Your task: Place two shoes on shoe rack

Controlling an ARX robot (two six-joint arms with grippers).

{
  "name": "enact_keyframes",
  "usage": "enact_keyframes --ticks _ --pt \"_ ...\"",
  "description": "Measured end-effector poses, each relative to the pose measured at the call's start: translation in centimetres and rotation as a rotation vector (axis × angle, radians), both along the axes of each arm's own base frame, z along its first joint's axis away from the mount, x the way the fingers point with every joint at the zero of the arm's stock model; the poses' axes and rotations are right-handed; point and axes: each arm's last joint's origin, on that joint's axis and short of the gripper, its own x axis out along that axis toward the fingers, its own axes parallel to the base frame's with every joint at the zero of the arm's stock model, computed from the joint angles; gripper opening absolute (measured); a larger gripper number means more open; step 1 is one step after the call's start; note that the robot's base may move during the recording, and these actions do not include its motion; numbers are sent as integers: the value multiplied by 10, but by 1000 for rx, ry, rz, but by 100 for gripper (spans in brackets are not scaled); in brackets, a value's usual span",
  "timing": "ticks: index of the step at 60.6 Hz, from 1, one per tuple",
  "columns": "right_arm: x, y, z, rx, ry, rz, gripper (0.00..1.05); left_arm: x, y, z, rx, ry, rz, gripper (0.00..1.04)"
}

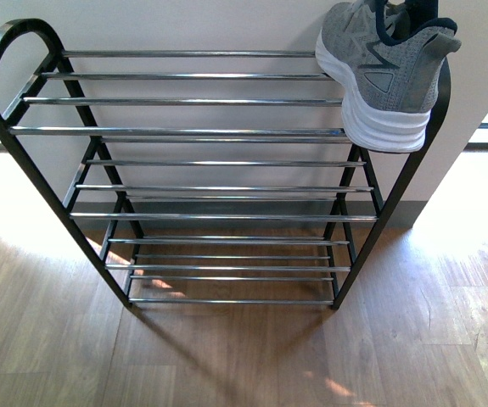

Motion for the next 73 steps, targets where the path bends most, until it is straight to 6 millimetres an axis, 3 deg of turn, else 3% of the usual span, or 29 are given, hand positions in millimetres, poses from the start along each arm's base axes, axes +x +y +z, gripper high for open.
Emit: enact_keyframes --ticks 73 --pt "-38 0 11 0 -35 0 1 0 0 0 0 0 0 1"
